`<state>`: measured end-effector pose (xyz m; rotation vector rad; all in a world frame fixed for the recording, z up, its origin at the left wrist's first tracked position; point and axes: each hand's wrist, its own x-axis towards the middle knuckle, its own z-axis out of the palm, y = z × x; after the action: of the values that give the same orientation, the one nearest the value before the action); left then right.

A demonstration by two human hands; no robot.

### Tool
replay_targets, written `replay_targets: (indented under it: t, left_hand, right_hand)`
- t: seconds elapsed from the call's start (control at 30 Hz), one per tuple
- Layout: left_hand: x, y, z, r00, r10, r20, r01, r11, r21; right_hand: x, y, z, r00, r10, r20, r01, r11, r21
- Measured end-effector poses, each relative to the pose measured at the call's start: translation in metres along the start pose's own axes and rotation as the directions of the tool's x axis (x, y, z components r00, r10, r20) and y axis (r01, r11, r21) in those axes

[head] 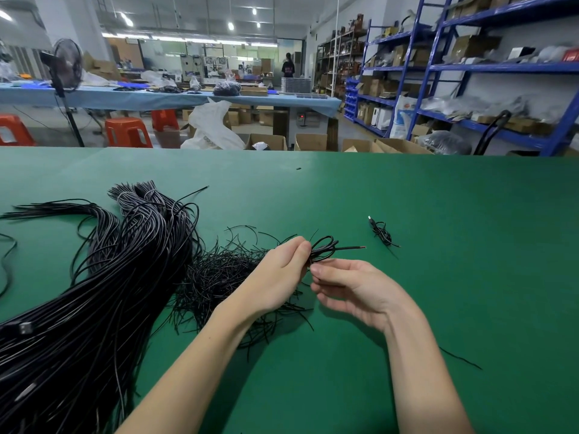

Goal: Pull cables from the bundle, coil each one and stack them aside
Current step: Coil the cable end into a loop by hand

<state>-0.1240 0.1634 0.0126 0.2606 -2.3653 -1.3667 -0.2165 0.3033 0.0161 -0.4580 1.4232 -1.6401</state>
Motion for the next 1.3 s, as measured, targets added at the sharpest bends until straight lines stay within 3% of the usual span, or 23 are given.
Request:
replay_targets:
  t: [0.13, 0.3, 0.57, 0.8, 0.93, 1.3]
  left_hand:
    - [0.001, 0.002, 0.0, 1.0, 0.001, 0.006, -0.001, 1.0, 0.017]
    - [0.001, 0.002, -0.001, 1.0, -0.01, 0.013, 0.01, 1.0, 0.03]
    - [0.0, 0.01, -0.013, 0.98, -0.02, 0.196, 0.021, 1.0, -0.003]
    - [-0.003, 0.016, -0.022, 0.938, -0.031, 0.345, 0.014, 0.999, 0.052]
    - [-0.003, 0.018, -0.022, 0.935, -0.023, 0.353, -0.013, 0.995, 0.098]
    - [-0.008, 0.025, -0.018, 0.929, -0.005, 0.37, 0.067, 0.986, -0.155]
  right_hand:
    - [0.0, 0.001, -0.002, 0.996, -0.081, -0.029, 0.079, 0.995, -0.067]
    - [0.002, 0.005, -0.004, 0.951, -0.307, -0.034, 0.291, 0.928, -0.23]
    - [-0.005, -0.002, -0.013, 0.884, -0.459, 0.087, 0.446, 0.774, -0.449]
    - [-0.011, -0.003, -0.016, 0.855, -0.509, 0.098, 0.496, 0.749, -0.439]
    - [-0.01, -0.003, -0.02, 0.847, -0.524, 0.083, 0.504, 0.746, -0.436]
    - [-0.007, 0.002, -0.019, 0.842, -0.534, 0.072, 0.538, 0.823, -0.183]
